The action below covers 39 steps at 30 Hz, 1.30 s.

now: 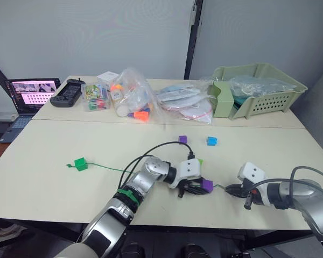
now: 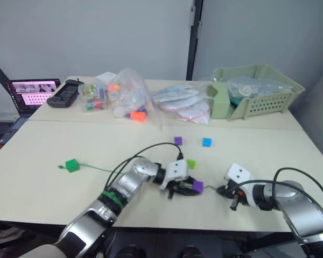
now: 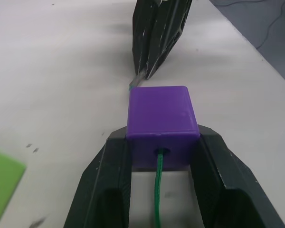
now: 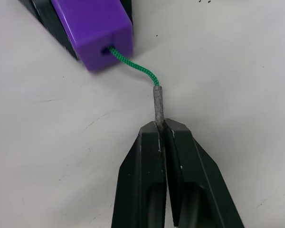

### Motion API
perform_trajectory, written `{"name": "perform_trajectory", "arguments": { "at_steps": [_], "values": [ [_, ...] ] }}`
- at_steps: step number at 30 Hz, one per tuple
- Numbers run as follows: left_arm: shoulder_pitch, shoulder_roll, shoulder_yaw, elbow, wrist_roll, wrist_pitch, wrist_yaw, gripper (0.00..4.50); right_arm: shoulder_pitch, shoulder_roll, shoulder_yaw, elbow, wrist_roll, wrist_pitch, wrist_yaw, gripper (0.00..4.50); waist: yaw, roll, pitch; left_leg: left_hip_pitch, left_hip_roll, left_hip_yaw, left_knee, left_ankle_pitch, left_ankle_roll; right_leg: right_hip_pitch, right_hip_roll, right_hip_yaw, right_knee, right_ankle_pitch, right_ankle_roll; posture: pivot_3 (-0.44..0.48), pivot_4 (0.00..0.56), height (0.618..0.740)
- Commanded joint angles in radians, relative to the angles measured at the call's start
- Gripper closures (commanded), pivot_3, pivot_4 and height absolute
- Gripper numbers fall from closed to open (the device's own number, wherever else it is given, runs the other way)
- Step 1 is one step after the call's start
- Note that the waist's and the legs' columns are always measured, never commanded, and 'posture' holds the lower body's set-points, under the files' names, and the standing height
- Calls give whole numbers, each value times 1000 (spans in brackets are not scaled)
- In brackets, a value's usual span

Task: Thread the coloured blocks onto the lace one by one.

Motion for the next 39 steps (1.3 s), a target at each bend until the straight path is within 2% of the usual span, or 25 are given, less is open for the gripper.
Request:
{"name": "perform_trajectory", "arguments": {
  "at_steps": [1, 8, 10, 13, 15, 17, 24, 30, 32, 39],
  "values": [
    [-3, 127, 79, -31, -32, -39, -39, 3299, -10, -22, -11, -21, 13, 8, 18, 4500, -5, 0, 0, 0, 0, 0, 0, 0, 0, 0, 0, 0, 0, 0, 0, 0, 150, 733],
    [29, 356, 163, 20, -55, -103, -117, 3299, -29, -41, 0, -28, 10, -2, 57, 4500, -4, 0, 0, -1, 0, 0, -1, 0, 0, -1, -1, 0, 0, 0, 0, 0, 150, 733],
    [28, 449, 189, 91, -41, -140, -129, 3299, -42, -42, 1, -29, 10, -2, 64, 4500, -5, 0, 0, 0, 0, 0, -1, 0, 0, -1, 0, 0, 0, 0, 0, 0, 150, 733],
    [17, 518, 205, 177, -31, -193, -133, 3299, -52, -44, 0, -30, 10, -2, 69, 4500, -15, 0, 0, 1, 2, 1, -2, 0, 0, -1, 1, 0, 0, 0, -1, 0, 150, 733],
    [8, 662, 238, 312, -25, -277, -196, 3299, -61, -43, -1, -30, 15, -8, 75, 4500, -20, 0, 0, 2, 2, 1, -2, 0, 0, -1, 1, 0, 1, 0, -1, 0, 150, 733],
    [-6, 746, 271, 411, -46, -311, -260, 3299, -67, -42, -1, -28, 18, -11, 80, 4500, -38, -1, 0, 2, 4, 1, -3, 0, 0, -2, 2, 0, 1, 0, -2, 0, 150, 733],
    [-63, 910, 262, 620, 66, -397, -189, 3299, -102, -34, 10, -9, 14, -21, 92, 4500, -22, -1, 1, 2, 4, 4, -6, 0, 0, -3, 1, -1, 2, -1, -3, 0, 150, 733],
    [-62, 936, 321, 675, 39, -378, -229, 3299, -173, -5, 57, 15, 9, -28, 103, 4500, -10, -1, 1, 1, 4, 5, -5, 0, 0, -4, 0, -2, 2, -1, -3, 0, 150, 733],
    [-77, 929, 356, 677, 14, -349, -250, 2281, -207, 11, 83, 22, 3, -29, 111, 4500, -11, -1, 1, 1, 5, 5, -4, 0, 0, -5, 0, -2, 3, -1, -4, 0, 150, 733],
    [-152, 941, 431, 662, -19, -303, -283, 29, -286, 35, 150, 49, -12, -41, 136, 4500, -1, -4, 2, -13, 3, 5, 2, 0, -1, -20, -1, -2, 12, -1, -4, 0, 150, 733]
  ]
}}
